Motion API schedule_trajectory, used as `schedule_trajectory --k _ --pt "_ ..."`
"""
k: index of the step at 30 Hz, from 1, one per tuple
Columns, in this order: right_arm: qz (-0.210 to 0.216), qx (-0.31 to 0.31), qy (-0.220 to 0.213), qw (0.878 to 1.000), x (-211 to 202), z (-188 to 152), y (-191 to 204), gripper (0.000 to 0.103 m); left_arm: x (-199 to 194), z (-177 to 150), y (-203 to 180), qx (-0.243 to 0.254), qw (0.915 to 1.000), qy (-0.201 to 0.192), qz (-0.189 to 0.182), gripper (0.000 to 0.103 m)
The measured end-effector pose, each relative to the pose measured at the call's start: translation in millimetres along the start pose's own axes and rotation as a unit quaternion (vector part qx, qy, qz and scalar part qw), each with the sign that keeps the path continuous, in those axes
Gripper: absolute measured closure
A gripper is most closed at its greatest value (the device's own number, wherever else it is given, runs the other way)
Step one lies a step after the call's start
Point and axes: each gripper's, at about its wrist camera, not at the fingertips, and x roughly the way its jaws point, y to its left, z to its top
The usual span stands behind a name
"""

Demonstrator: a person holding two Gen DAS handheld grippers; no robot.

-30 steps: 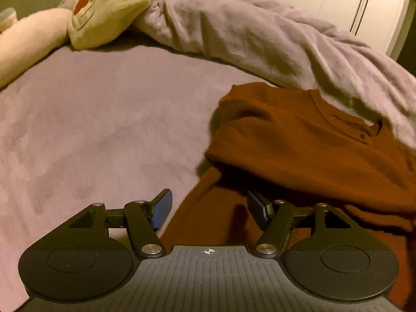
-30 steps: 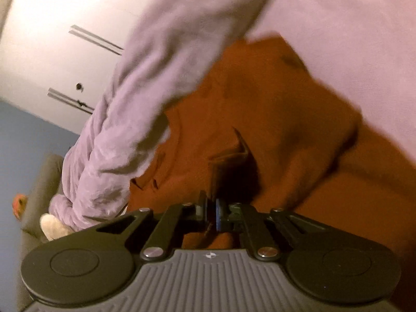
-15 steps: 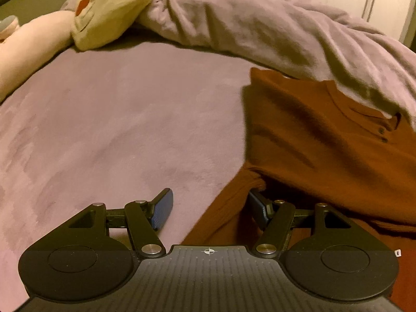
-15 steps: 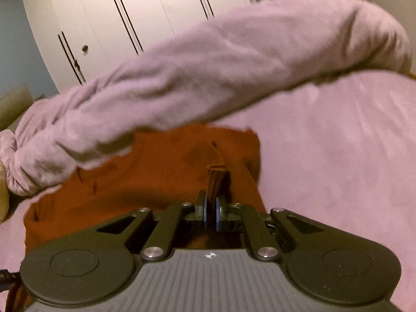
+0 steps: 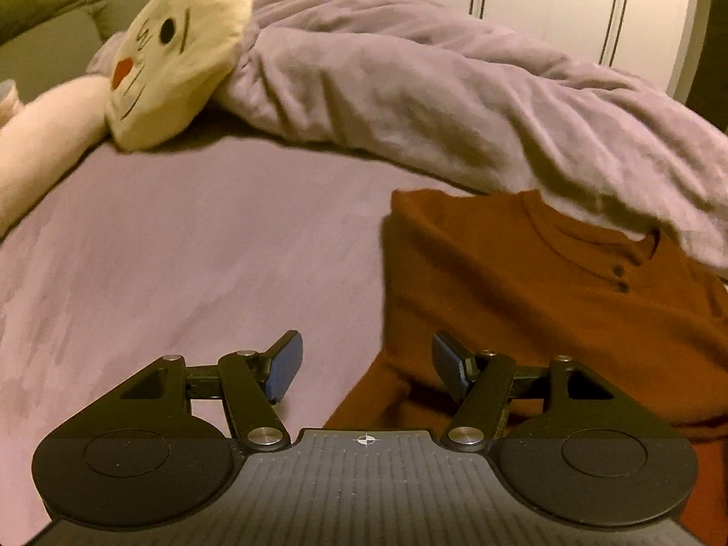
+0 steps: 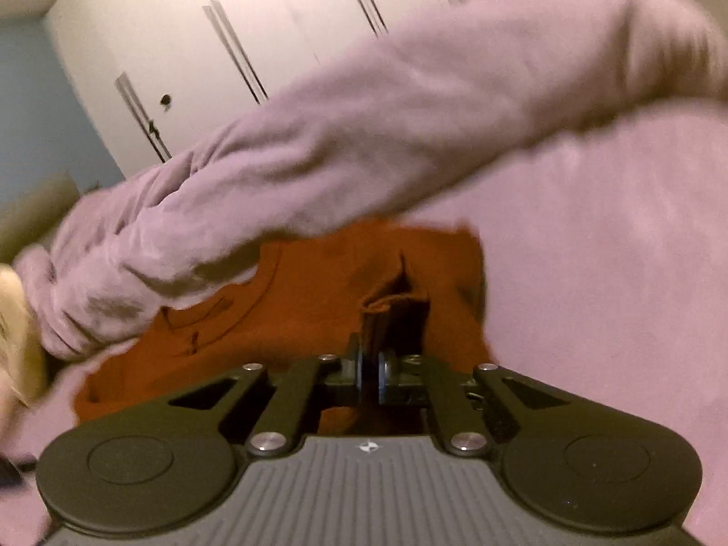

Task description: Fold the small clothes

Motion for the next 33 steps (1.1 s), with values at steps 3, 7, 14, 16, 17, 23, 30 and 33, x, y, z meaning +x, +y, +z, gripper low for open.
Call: schedule_trajectory --k 3,7,14,16,17,23,30,33 --pt "-0.040 -0.059 -0.033 0.997 -4 1 9 0.098 18 1 -13 0.013 0.9997 0.004 0.019 0.034" --pt "-0.105 -0.154 -0.041 0.982 8 -7 18 0.098 45 -8 -21 0.022 0.9985 0.037 0.035 0.034" --pt "-0.135 -0.109 -0.011 0.985 10 2 4 0.093 38 -6 -22 0.046 0.9980 0.007 0.042 0.034" --pt "-0.145 -0.095 -0.043 0.984 -3 8 8 0.092 37 -1 -25 0.050 0.9979 -0.008 0.040 0.033" --pt "-0.136 -0.092 -0.058 0.985 -9 10 11 0.092 38 1 -28 0.050 0.9980 -0.011 0.039 0.033" --pt "-0.018 -0.183 -0.039 0.982 11 -3 59 0.091 63 5 -46 0.041 0.9985 0.021 0.028 0.033" --pt "-0.048 -0.222 0.006 0.974 43 -28 49 0.092 80 -6 -52 0.079 0.9941 0.032 0.067 0.024" --pt "-0.068 -0.219 0.002 0.973 42 -24 42 0.096 80 -7 -52 0.087 0.9935 0.029 0.068 0.024"
